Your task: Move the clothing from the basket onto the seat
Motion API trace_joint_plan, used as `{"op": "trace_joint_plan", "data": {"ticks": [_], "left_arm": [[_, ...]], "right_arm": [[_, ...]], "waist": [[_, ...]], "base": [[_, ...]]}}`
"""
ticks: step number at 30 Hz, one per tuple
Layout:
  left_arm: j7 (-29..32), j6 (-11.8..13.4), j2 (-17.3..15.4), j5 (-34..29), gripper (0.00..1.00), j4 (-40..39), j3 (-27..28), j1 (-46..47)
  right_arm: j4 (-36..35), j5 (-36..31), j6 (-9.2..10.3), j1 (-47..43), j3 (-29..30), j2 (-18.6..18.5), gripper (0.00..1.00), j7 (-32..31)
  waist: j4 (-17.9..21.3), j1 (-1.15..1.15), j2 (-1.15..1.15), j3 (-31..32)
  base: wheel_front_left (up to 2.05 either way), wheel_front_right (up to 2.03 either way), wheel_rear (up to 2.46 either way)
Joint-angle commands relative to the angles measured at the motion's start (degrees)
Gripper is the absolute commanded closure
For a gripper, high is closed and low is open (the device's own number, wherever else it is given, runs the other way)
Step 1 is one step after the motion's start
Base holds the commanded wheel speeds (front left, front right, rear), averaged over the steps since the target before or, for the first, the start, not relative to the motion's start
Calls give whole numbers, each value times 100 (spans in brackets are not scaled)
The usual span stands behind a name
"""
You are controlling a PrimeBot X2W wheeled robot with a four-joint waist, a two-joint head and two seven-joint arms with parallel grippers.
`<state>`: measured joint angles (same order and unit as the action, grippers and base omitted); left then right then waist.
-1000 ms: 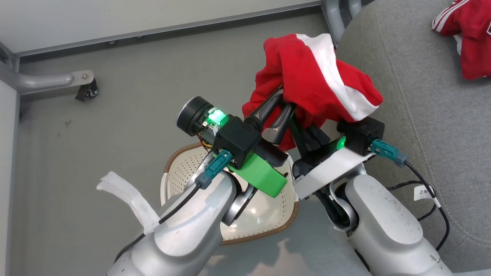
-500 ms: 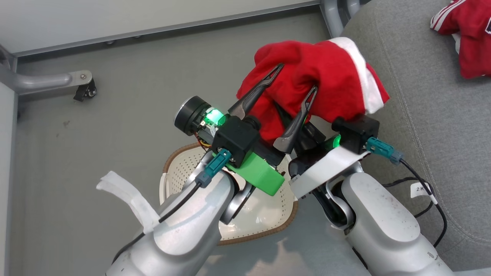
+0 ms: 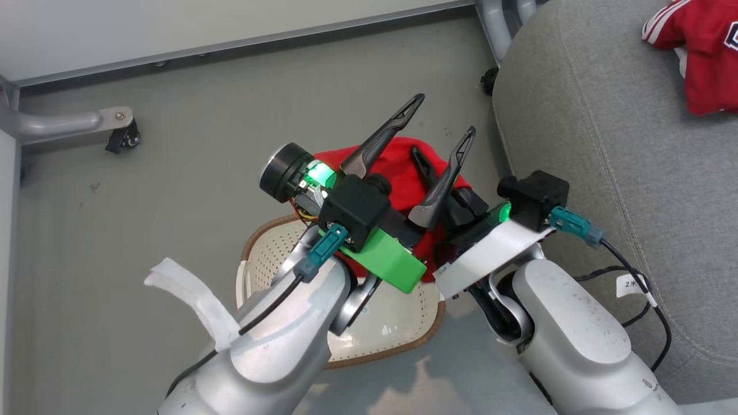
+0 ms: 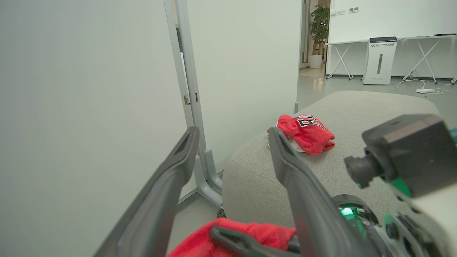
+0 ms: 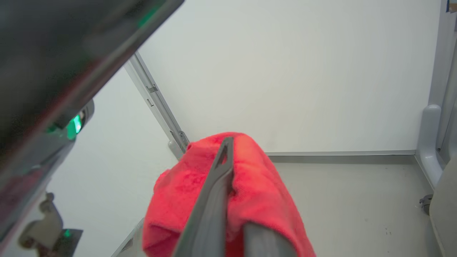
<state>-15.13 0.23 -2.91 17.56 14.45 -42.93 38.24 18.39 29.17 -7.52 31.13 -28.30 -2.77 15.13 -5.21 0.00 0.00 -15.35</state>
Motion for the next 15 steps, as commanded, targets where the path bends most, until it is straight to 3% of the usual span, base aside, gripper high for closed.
{"op": "trace_joint_plan", "data": {"ticks": [1, 15], "left_arm": [[-2, -13, 2, -34, 0, 20, 25, 6], [-1, -130, 0, -278, 0, 216, 160, -137]], "right_arm": [[-20, -31, 6, 8, 11, -22, 100, 3], [18, -422, 6, -124, 323, -22, 100, 3]], "waist": [[13, 0, 0, 3], [315, 0, 0, 37]], "base": [[0, 0, 0], [0, 0, 0]]}}
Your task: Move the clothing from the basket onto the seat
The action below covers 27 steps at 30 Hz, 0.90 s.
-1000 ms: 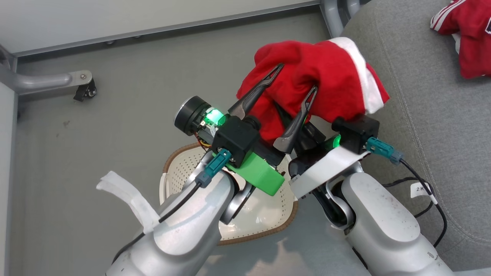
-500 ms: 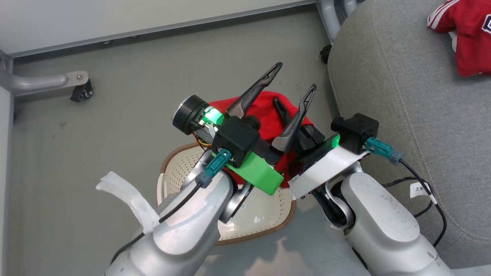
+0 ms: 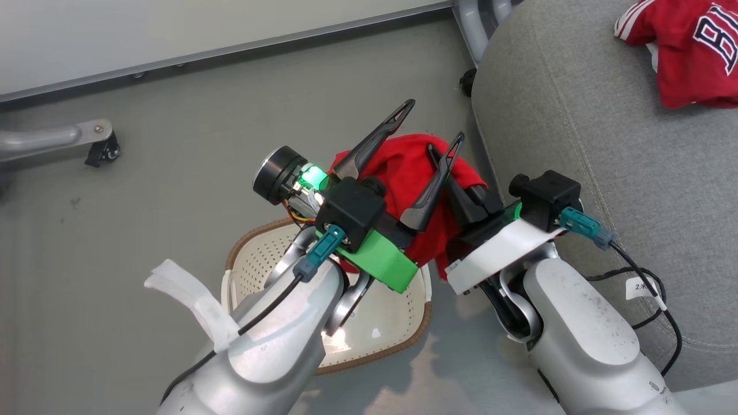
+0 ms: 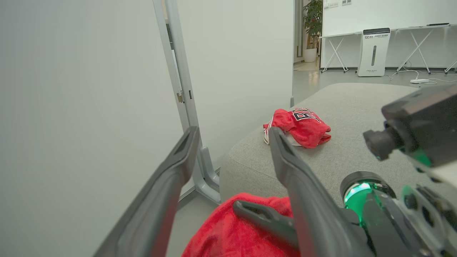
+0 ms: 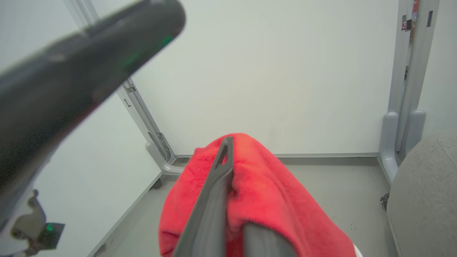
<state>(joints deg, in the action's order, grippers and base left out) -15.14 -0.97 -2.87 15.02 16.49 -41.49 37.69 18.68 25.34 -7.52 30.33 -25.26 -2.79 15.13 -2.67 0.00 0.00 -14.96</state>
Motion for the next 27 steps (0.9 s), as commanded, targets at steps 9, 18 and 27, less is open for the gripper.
{"op": "trace_joint_plan", "data": {"ticks": [9, 18, 27], "left_arm": [[0, -149, -25, -266, 0, 125, 245, -215], [2, -265, -153, -460, 0, 180, 468, -396], [3, -368, -217, -626, 0, 239, 491, -424]], "right_arm": [[-397, -576, 6, -273, 514, -20, 100, 3], [-779, -1118, 6, -570, 1403, -22, 100, 7], [-1194, -1372, 6, -799, 1920, -18, 100, 7]], "waist": [[461, 0, 0, -77], [1030, 0, 0, -107], [1644, 0, 0, -224]], "base": [[0, 0, 0], [0, 0, 0], [0, 0, 0]]}}
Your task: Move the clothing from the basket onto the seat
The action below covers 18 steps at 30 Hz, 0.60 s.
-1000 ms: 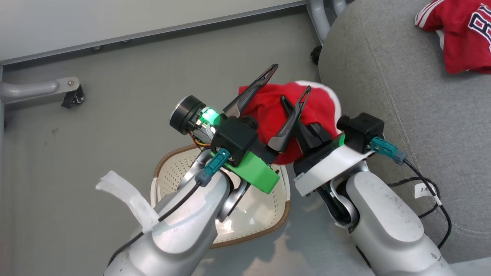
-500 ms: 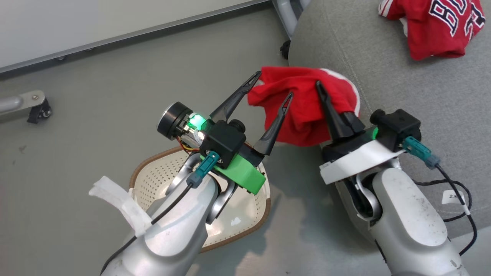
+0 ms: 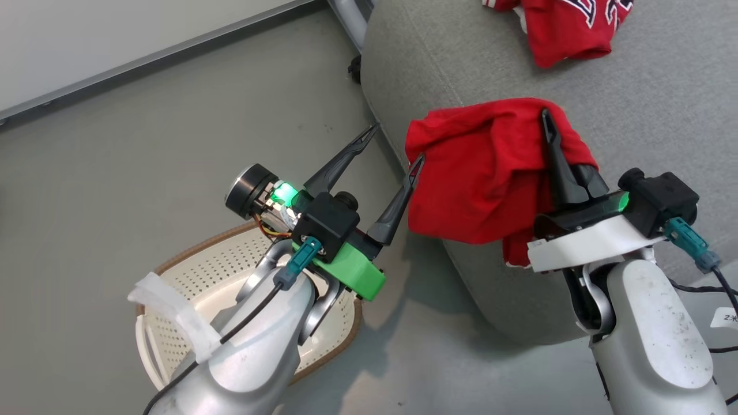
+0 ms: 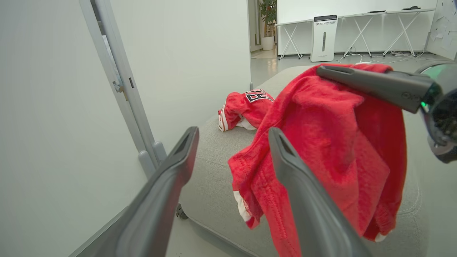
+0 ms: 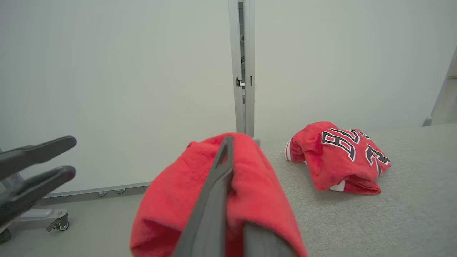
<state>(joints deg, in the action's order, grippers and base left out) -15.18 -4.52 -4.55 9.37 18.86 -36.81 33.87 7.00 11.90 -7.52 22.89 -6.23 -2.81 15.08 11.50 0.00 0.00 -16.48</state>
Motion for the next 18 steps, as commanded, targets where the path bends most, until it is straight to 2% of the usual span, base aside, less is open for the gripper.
{"op": "trace_joint_plan", "data": {"ticks": [1, 13, 18], "left_arm": [[6, -31, -51, -75, 0, 8, 18, -31], [6, -116, -33, -146, 0, 123, -54, 72], [6, -130, -38, -166, 0, 141, -30, 62]], "right_arm": [[-74, -46, 6, -83, 61, -14, 100, 13], [-349, -194, 6, -349, 562, -15, 100, 13], [-420, -247, 6, -403, 758, -13, 100, 13]], "waist": [[295, 0, 0, -85], [955, 0, 0, -200], [1055, 0, 0, -238]], "base": [[0, 0, 0], [0, 0, 0], [0, 0, 0]]}}
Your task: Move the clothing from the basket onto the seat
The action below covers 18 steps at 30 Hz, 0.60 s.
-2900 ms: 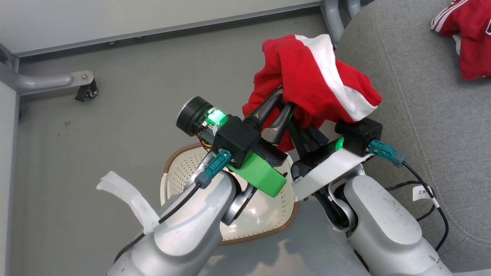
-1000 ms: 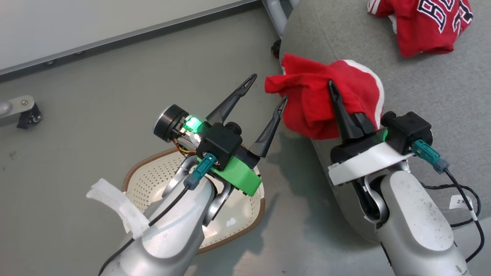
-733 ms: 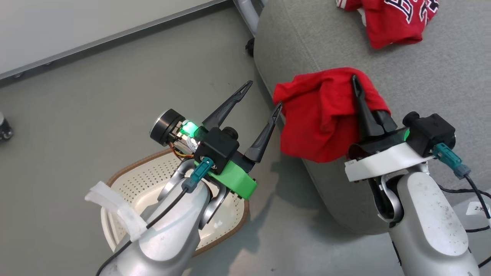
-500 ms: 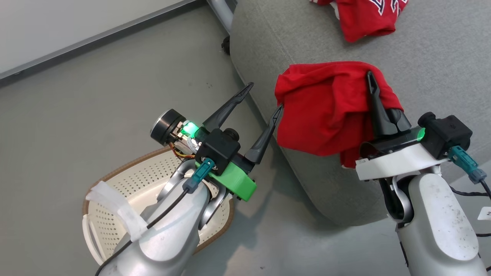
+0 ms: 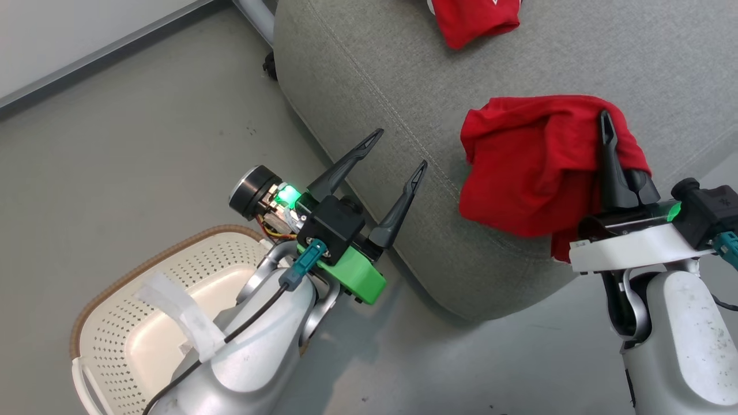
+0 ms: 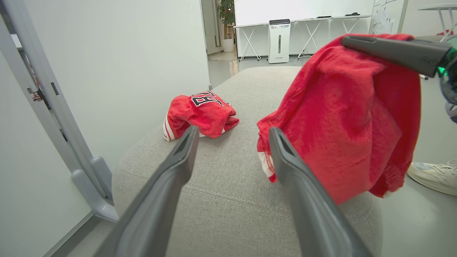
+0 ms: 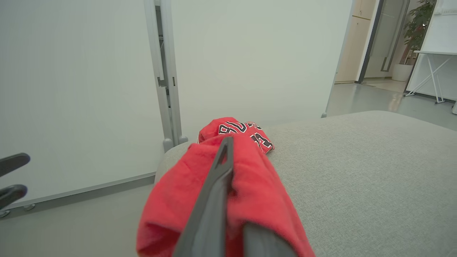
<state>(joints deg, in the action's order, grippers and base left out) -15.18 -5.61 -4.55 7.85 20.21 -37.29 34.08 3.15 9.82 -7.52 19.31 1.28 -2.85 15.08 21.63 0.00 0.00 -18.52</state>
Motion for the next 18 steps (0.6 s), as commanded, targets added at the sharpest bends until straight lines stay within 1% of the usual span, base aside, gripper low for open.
{"op": "trace_joint_plan", "data": {"ticks": [1, 6, 11, 16, 18], "left_arm": [[6, -26, -47, -19, 0, 7, 26, 35], [6, -29, -85, -6, 0, 6, 93, -7], [6, -11, -134, -30, 0, -30, 170, -44], [6, -3, -203, -81, 0, -74, 219, -21], [6, -9, -228, -97, 0, -95, 230, 28]], "right_arm": [[-43, -38, 6, -54, 31, -9, 100, 13], [-83, -38, 6, 18, 109, -10, 100, 13], [-139, -64, 6, 305, 232, -10, 100, 13], [-186, -66, 6, 838, 383, -9, 100, 13], [-197, -172, 6, 1087, 408, -9, 100, 13]], "waist": [[54, 0, 0, -46], [55, 0, 0, -114], [-22, 0, 0, -231], [-145, 0, 0, -443], [-197, 0, 0, -565]], "base": [[0, 0, 0], [0, 0, 0], [0, 0, 0], [0, 0, 0], [0, 0, 0]]}}
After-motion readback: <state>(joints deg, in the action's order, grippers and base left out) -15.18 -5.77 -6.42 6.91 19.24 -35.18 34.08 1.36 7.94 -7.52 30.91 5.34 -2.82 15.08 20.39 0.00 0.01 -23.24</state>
